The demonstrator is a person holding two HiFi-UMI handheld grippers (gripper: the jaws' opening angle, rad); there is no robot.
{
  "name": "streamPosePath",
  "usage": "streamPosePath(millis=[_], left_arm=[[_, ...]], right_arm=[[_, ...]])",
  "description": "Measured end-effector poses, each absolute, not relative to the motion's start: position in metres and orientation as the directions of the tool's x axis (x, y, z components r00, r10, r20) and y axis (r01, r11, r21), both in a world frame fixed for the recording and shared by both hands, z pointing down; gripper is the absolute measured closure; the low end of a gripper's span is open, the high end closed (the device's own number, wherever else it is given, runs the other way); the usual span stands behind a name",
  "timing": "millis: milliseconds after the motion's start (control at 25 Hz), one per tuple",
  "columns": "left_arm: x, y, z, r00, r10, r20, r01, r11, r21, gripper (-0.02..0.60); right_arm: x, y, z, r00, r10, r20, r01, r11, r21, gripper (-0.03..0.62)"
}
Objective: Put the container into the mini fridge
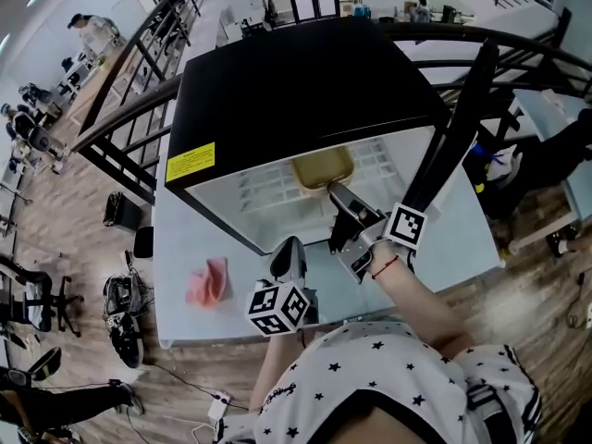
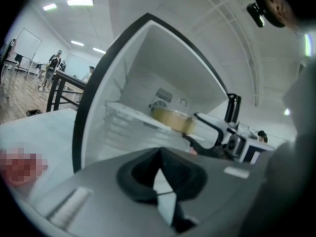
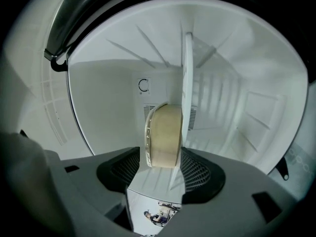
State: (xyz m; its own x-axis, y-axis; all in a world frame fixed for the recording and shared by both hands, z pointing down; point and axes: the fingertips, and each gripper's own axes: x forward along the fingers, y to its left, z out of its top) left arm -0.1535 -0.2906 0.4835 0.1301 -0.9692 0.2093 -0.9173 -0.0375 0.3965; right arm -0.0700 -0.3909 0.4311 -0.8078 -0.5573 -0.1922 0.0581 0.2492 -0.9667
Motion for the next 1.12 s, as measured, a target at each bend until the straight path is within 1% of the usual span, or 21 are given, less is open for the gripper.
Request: streamPosePath(millis=[280, 440, 600, 640, 680, 720, 760, 880, 1120], left_arm=[[-0.145, -0.293, 0.489, 0.115, -0.971, 0.212, -0.916, -0.021, 0.401, 0.575], [-0.140, -0.291, 0.490, 0.118, -0.969, 0.216, -0.917, -0.024, 0.397, 0.575], [-0.135, -0.289, 0.488, 0.132, -0.966, 0.220, -0.920, -0.037, 0.390, 0.575], [-0.134, -0.288, 0.488, 0.137, -0.965, 0.222, -0.921, -0.042, 0.387, 0.575], [-0.132, -0.287, 0.487, 0.142, -0.964, 0.223, -0.922, -0.047, 0.384, 0.575], [-0.131, -0.285, 0.486, 0.147, -0.964, 0.223, -0.923, -0.053, 0.380, 0.575], [-0.130, -0.284, 0.485, 0.152, -0.963, 0.222, -0.924, -0.059, 0.377, 0.575], [-0.128, -0.277, 0.484, 0.164, -0.961, 0.222, -0.925, -0.072, 0.372, 0.575], [-0.126, -0.257, 0.477, 0.175, -0.961, 0.213, -0.924, -0.085, 0.372, 0.575]], right_arm=[[-0.062, -0.377, 0.429, -0.857, -0.484, -0.180, -0.041, 0.412, -0.910, 0.368], [-0.054, -0.362, 0.440, -0.875, -0.479, -0.073, -0.227, 0.538, -0.812, 0.368], [-0.047, -0.349, 0.438, -0.867, -0.498, 0.008, -0.402, 0.690, -0.602, 0.372], [-0.045, -0.346, 0.439, -0.862, -0.506, 0.026, -0.434, 0.712, -0.552, 0.393], [-0.042, -0.343, 0.440, -0.856, -0.515, 0.045, -0.464, 0.726, -0.508, 0.444], [-0.040, -0.341, 0.442, -0.849, -0.524, 0.063, -0.489, 0.735, -0.470, 0.481], [-0.038, -0.338, 0.444, -0.843, -0.532, 0.080, -0.509, 0.741, -0.438, 0.500], [-0.035, -0.327, 0.448, -0.830, -0.544, 0.118, -0.547, 0.757, -0.358, 0.536], [-0.035, -0.298, 0.450, -0.815, -0.556, 0.164, -0.580, 0.787, -0.210, 0.559]])
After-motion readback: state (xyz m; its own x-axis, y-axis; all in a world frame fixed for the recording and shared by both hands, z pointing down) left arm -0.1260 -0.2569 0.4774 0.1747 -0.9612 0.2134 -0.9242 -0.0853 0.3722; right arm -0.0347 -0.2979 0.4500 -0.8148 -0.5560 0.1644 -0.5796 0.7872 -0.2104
